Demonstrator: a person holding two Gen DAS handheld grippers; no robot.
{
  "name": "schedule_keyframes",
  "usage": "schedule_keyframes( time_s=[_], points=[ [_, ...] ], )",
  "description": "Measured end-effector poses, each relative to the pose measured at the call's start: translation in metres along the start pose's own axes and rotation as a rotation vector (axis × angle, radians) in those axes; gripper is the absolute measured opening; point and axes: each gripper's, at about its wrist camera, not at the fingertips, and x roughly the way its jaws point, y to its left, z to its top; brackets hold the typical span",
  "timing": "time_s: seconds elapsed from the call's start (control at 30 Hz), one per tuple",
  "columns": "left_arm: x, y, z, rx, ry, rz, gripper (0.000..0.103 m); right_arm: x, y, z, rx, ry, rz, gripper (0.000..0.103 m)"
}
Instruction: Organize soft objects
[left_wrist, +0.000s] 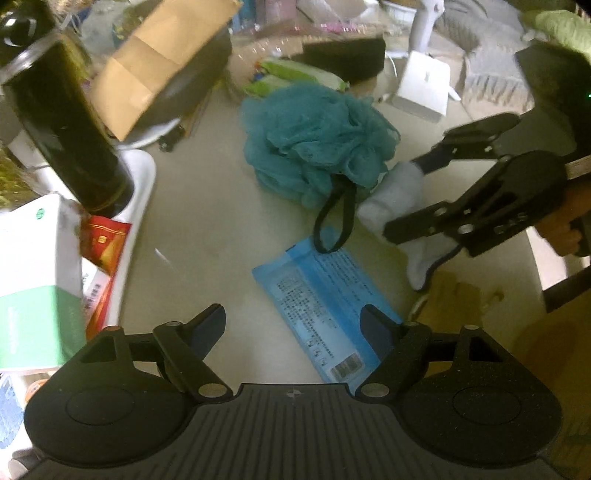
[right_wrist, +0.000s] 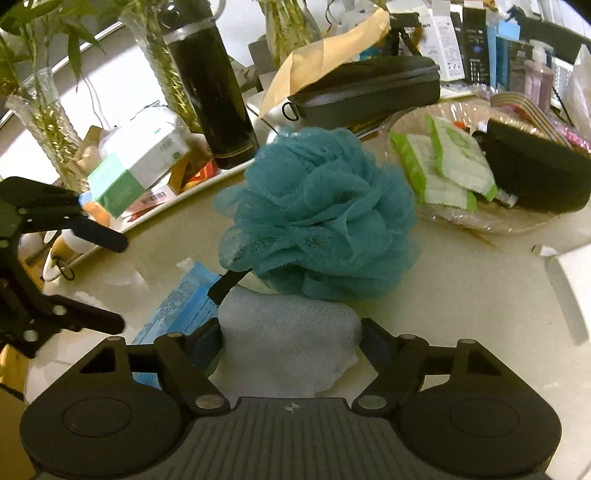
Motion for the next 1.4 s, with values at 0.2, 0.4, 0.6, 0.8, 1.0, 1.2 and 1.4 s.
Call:
schedule_keyframes(
  time_s=[0.2,0.4,0.6,0.8,1.0,1.2,1.4],
  points=[
    [0.017,-0.003,0.019,-0.037,0.086,-0.032,0.081,-0.037,-0.005,0.003,-0.016,-0.068,0.019,0.080],
    [0.033,0.000,0.037,-0.098,0.230,-0.037,0.082,-0.069,-0.017,-0.004,0.018,-0.134,-0.012,0.080],
    [0.050,-0.001,0.050,-0.211,0.299,-0.016,0.082,-0.091,-0.028,-0.012,0.047,-0.184,-0.042,0.080],
    [0.071,-0.013,0.052,-0.280,0.338,0.042,0.082,-0.098,-0.033,-0.013,0.087,-0.212,-0.030,0.080],
    [0.081,-0.031,0.048,-0.258,0.338,0.092,0.082,-0.101,-0.035,-0.013,0.099,-0.234,-0.023,0.080],
    [0.078,-0.031,0.044,-0.250,0.316,0.074,0.075,-0.102,-0.035,-0.014,0.096,-0.242,-0.018,0.080],
    [0.073,-0.014,0.038,-0.301,0.310,0.111,0.067,-0.103,-0.028,-0.012,0.061,-0.243,-0.026,0.080]
  ],
)
